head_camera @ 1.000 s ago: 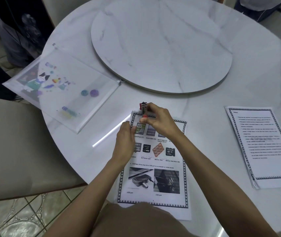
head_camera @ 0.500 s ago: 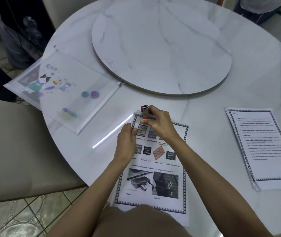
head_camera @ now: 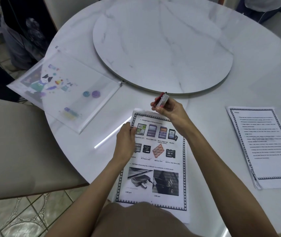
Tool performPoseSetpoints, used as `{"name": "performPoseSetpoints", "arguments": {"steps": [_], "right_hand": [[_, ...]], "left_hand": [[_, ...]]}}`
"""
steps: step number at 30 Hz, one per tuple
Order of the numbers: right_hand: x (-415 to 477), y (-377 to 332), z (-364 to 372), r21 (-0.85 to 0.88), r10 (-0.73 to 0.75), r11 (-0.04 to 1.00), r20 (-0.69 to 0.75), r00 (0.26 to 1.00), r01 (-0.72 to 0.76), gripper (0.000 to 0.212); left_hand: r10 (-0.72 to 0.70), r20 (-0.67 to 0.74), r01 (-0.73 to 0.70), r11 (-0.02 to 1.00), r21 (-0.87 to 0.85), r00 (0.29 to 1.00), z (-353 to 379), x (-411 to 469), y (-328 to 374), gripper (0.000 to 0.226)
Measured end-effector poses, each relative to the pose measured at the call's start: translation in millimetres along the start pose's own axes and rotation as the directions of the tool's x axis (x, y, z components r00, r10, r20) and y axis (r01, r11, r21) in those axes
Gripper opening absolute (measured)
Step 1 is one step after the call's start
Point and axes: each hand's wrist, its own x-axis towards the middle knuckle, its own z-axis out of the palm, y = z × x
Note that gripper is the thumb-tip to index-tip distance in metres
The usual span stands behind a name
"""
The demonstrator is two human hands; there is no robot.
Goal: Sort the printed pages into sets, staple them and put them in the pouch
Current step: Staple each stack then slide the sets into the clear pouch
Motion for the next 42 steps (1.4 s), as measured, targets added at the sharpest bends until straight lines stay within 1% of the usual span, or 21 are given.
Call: {"name": "performPoseSetpoints", "arguments": {"steps": [3, 5, 6, 7, 9, 11, 13, 18, 20, 25, 28, 31, 34, 36, 39, 42], "right_hand": [[-2.6, 1.2, -3.5, 0.037, -0.013, 0.999, 0.002, 1.0, 0.013, 0.023], [-5.5, 3.6, -3.7, 0.07, -0.024, 0.997, 0.003, 1.0, 0.023, 0.022], [-6.9, 4.4, -3.4, 0.081, -0.028, 0.996, 0.007, 1.0, 0.027, 0.025], [-8.0, 5.8, -3.1, 0.1, -0.027, 0.995, 0.011, 1.0, 0.026, 0.032], [-10.0, 7.5, -2.0, 0.205, 0.002, 0.979, 0.032, 0.999, -0.008, 0.051], [-11.6, 9.4, -1.1, 0.345, 0.027, 0.937, 0.092, 0.995, -0.058, 0.065], [-14.1, 9.6, -0.2, 0.443, 0.036, 0.89, 0.157, 0.987, -0.103, 0.073], [-21.2, 10.3, 2.8, 0.6, 0.029, 0.777, 0.27, 0.962, -0.192, 0.071], [-22.7, 10.3, 3.4, 0.617, 0.026, 0.758, 0.293, 0.956, -0.21, 0.068], [-25.6, 9.6, 4.2, 0.642, 0.02, 0.73, 0.327, 0.945, -0.237, 0.068], [-27.0, 11.1, 4.7, 0.643, 0.021, 0.729, 0.321, 0.947, -0.234, 0.068], [-28.3, 12.7, 5.2, 0.637, 0.016, 0.743, 0.29, 0.957, -0.205, 0.06], [-30.1, 14.2, 5.7, 0.648, 0.009, 0.739, 0.261, 0.965, -0.182, 0.057], [-31.2, 15.9, 5.2, 0.654, 0.012, 0.737, 0.241, 0.97, -0.171, 0.059], [-32.5, 19.4, 3.7, 0.65, 0.02, 0.742, 0.221, 0.975, -0.162, 0.056], [-33.6, 23.4, 1.8, 0.63, 0.031, 0.761, 0.205, 0.978, -0.156, 0.051]], "left_hand": [[-0.004, -0.001, 0.004, 1.0, 0.004, 1.0, -1.7, 0.6, -0.9, 0.02], [-0.007, 0.001, 0.007, 1.0, 0.0, 1.0, -1.8, 0.5, -1.1, 0.021], [-0.001, 0.001, 0.001, 1.0, 0.0, 1.0, -1.8, 0.5, -1.0, 0.024], [0.005, 0.002, -0.005, 1.0, 0.003, 1.0, -1.8, 0.7, -0.8, 0.027], [-0.001, 0.007, 0.001, 1.0, 0.004, 1.0, -1.8, 1.6, -0.9, 0.025], [-0.017, 0.016, 0.017, 1.0, 0.005, 1.0, -1.3, 2.4, -1.8, 0.02], [-0.024, 0.024, 0.024, 1.0, 0.005, 0.999, -0.4, 2.7, -2.6, 0.02], [-0.034, 0.031, 0.033, 0.999, 0.017, 0.999, 0.1, 3.4, -3.0, 0.025], [-0.038, 0.035, 0.038, 0.999, 0.019, 0.999, 0.5, 3.7, -3.0, 0.031], [-0.045, 0.039, 0.044, 0.998, 0.034, 0.998, 0.5, 3.7, -3.5, 0.03], [-0.045, 0.042, 0.043, 0.998, 0.056, 0.998, -0.1, 3.8, -3.6, 0.031], [-0.051, 0.048, 0.048, 0.997, 0.056, 0.998, -1.0, 3.6, -5.1, 0.022], [-0.052, 0.061, 0.048, 0.997, 0.067, 0.997, -3.1, 3.7, -7.6, 0.015], [-0.078, 0.079, 0.072, 0.995, 0.066, 0.994, -5.3, 3.4, -8.0, 0.015], [-0.122, 0.091, 0.118, 0.992, 0.049, 0.988, -10.0, 0.8, -10.7, 0.024], [-0.193, 0.008, 0.194, 0.981, -0.032, 0.981, -21.9, -1.0, -17.4, 0.029]]}}
